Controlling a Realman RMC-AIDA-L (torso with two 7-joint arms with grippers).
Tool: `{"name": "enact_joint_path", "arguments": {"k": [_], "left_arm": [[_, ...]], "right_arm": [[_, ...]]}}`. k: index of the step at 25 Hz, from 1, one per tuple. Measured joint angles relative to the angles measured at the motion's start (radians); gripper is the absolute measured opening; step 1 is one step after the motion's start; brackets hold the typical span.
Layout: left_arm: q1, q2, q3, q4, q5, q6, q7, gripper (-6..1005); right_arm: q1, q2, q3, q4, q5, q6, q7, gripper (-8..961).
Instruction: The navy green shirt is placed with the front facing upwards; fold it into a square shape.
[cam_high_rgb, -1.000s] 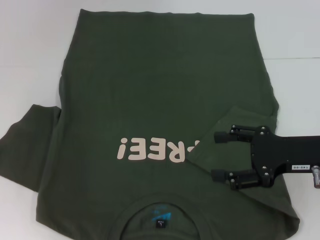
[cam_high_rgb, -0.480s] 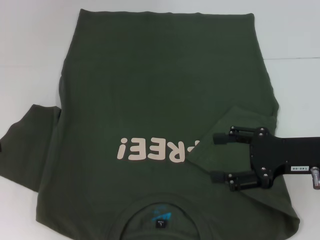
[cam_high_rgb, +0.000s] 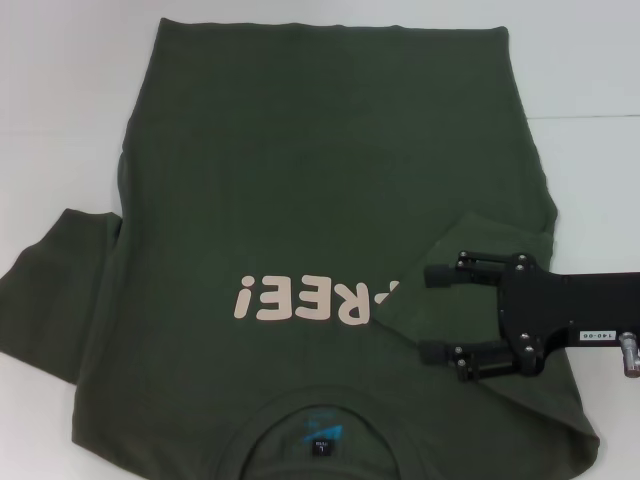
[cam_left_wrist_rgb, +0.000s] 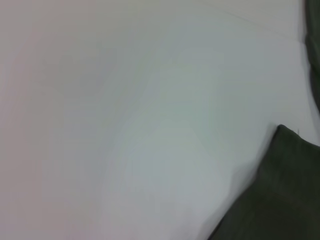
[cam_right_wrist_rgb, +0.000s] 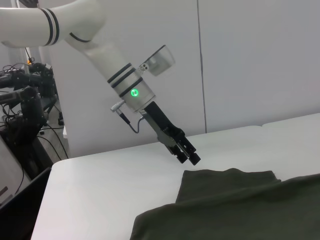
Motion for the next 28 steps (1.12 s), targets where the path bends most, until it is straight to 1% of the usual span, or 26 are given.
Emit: {"name": "enact_joint_path", "arguments": {"k": [4,16,28], "left_arm": [[0.003,0.001,-0.019,-0.013,-0.003,0.0,0.006,746],[-0.01,0.003,-0.012,-0.073,-0.019,-0.052,0.015,736],[-0.008,0.004,-0.012,-0.079,-0.006,-0.077,0.02,737]], "right_arm": [[0.001,0.0,0.0,0.005,0.0,0.004,-0.003,913],[0.004,0.0,0.0,0.011,0.0,0.004,-0.003,914],[0.004,0.002,0.0,0.015,0.0,0.004,-0.003,913]]}}
